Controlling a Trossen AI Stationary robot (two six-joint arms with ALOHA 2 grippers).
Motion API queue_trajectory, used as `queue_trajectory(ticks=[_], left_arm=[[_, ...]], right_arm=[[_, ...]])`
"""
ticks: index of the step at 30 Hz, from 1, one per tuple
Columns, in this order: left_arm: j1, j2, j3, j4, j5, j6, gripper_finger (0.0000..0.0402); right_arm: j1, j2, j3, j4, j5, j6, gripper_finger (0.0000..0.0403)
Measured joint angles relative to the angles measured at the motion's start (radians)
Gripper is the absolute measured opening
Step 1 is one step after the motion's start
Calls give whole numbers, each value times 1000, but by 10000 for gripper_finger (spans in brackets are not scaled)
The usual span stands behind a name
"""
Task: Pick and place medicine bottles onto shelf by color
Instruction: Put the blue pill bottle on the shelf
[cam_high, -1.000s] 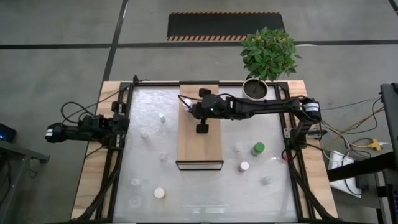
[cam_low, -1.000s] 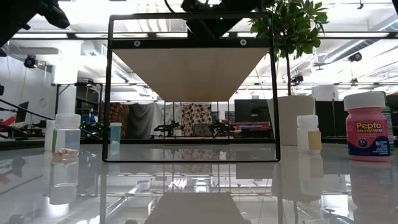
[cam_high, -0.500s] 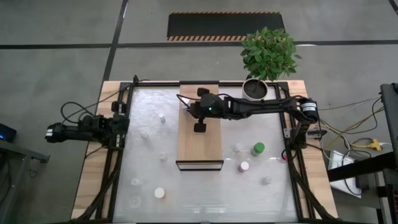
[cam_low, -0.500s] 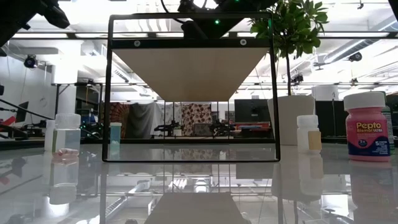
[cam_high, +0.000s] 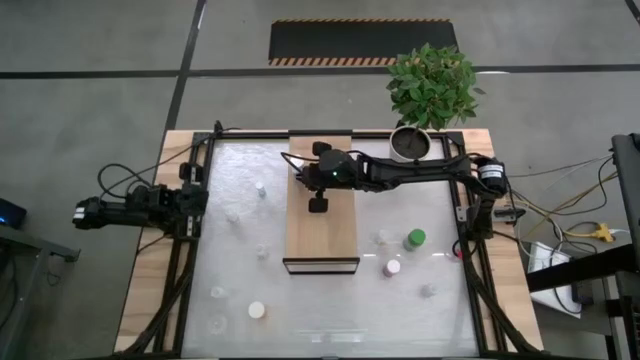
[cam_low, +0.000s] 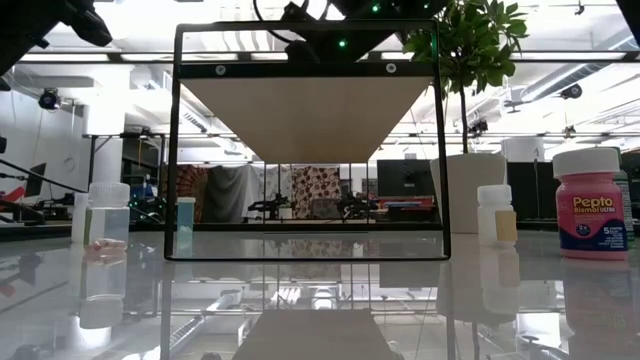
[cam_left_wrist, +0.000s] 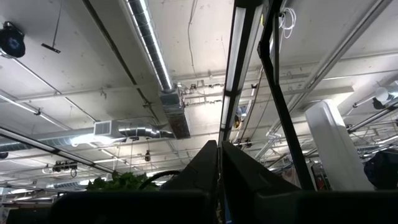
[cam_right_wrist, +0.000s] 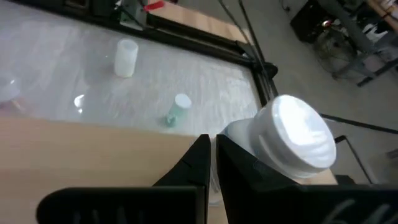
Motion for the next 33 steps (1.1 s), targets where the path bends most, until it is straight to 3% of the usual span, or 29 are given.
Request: queue_trajectory(ticks=[6, 33], left_arm=[[0, 0, 0, 0, 1, 0, 4], [0, 0, 0, 0, 4, 0, 4]], right_arm=[[-21, 30, 0, 73, 1, 8, 18], [-95, 35, 1, 83, 1, -1, 18]])
